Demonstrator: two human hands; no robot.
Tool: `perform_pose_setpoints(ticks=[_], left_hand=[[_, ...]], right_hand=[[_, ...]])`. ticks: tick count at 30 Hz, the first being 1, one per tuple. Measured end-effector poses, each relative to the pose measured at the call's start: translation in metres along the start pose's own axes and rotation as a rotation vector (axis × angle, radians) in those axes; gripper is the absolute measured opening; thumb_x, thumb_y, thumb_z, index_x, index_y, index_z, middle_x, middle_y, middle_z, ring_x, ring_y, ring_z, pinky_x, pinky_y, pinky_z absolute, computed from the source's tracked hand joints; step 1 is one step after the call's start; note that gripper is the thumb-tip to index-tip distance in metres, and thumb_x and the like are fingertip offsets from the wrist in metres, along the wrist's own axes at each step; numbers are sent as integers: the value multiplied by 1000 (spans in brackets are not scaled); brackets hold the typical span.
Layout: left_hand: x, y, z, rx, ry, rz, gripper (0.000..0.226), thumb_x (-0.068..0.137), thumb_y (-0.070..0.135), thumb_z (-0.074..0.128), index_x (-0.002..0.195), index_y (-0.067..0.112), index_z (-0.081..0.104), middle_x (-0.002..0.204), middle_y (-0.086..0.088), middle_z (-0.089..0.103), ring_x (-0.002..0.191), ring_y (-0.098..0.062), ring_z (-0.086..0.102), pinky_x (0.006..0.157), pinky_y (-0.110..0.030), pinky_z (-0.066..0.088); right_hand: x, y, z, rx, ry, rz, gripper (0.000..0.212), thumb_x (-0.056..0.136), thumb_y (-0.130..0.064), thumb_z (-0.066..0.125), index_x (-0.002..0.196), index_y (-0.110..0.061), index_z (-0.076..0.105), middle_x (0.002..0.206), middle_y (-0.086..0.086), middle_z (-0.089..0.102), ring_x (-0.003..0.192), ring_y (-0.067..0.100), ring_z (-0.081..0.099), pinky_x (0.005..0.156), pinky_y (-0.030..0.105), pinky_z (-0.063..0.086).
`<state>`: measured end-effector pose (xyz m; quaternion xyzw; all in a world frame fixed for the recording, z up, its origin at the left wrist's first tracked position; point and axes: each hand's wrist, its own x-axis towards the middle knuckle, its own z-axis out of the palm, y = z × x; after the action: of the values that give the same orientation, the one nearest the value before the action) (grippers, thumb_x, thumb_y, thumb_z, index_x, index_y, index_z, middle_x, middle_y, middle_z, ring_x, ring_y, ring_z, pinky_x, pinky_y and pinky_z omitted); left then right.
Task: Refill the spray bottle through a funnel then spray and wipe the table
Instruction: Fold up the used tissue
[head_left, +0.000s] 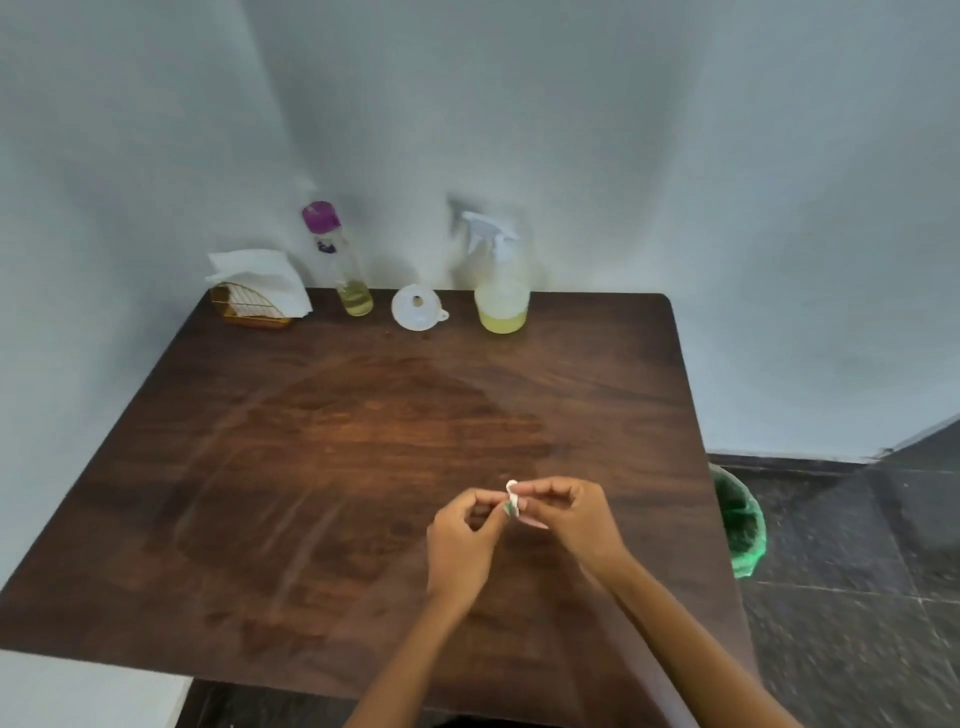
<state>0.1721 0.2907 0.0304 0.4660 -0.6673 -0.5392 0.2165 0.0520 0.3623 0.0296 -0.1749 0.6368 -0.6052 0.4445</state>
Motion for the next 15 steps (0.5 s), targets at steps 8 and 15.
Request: perform_pose_setpoints(ticks=[8, 15], left_hand=[[33, 35, 158, 21, -205, -16, 18, 75, 11, 73, 71, 26, 66, 69, -1, 71, 66, -20, 70, 68, -35, 57], [46, 26, 313, 182, -541, -79, 16, 89, 4, 59, 97, 9, 72, 91, -13, 74, 81, -25, 71, 78, -44, 58]], right_hand=[[12, 0, -147, 207, 264, 49, 20, 78, 6, 69, 98, 4, 71, 82, 8, 75, 75, 16, 70, 73, 23, 59], [35, 51, -272, 275, 658, 196, 11, 81, 3, 68, 88, -5, 70, 66, -5, 73, 64, 5, 69, 64, 16, 56]])
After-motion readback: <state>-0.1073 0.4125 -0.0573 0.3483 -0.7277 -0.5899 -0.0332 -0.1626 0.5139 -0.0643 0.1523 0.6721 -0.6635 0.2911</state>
